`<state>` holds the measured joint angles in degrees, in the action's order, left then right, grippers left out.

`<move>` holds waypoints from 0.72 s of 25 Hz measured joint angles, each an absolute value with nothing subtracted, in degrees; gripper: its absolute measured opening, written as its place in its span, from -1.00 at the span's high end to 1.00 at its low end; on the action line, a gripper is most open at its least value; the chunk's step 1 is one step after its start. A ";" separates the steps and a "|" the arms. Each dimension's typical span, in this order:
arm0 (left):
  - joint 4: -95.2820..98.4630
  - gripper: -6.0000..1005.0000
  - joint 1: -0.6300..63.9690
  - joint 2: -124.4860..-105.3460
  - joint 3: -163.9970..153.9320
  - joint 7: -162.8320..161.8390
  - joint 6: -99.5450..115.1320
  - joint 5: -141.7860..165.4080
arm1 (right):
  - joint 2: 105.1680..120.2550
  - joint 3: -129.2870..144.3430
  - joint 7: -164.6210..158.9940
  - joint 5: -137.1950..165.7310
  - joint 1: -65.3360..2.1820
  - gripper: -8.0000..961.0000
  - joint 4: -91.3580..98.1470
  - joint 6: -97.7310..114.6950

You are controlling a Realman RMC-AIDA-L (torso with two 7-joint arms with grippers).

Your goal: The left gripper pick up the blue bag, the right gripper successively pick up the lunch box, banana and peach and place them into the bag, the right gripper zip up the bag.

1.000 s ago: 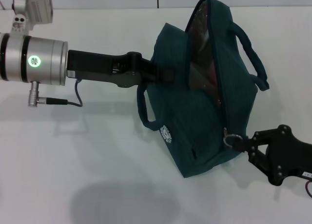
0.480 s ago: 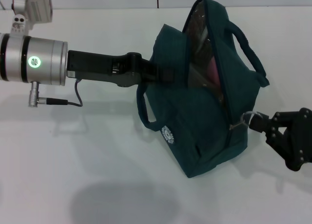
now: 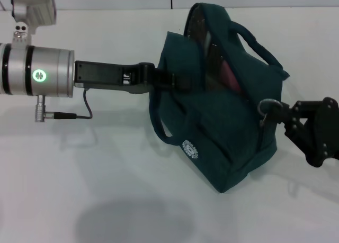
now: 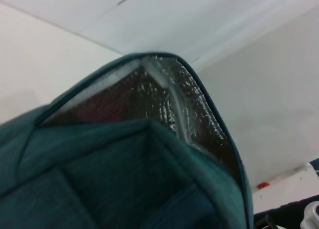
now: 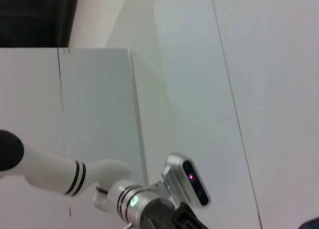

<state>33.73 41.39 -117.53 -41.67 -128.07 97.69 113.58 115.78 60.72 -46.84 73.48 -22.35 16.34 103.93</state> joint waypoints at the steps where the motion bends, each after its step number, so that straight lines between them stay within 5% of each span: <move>1: 33.74 0.90 41.00 -117.54 -41.60 -127.25 97.64 112.75 | 115.80 60.86 -46.84 73.07 -22.51 0.96 16.34 104.07; 5: 33.75 0.90 39.97 -117.54 -41.56 -125.67 97.61 110.80 | 115.86 60.95 -46.84 71.59 -22.95 0.96 16.34 104.58; 8: 33.75 0.56 39.42 -117.54 -41.55 -123.88 97.69 110.03 | 115.96 61.00 -46.84 70.30 -23.23 0.96 16.29 104.60; 18: 34.55 -0.12 35.80 -117.45 -41.67 -113.54 101.21 102.10 | 116.22 61.53 -46.29 66.77 -28.35 0.96 11.44 103.96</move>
<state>34.55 35.80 -117.45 -41.67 -113.54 101.21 102.10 116.22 61.53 -46.29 66.77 -28.35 11.44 103.96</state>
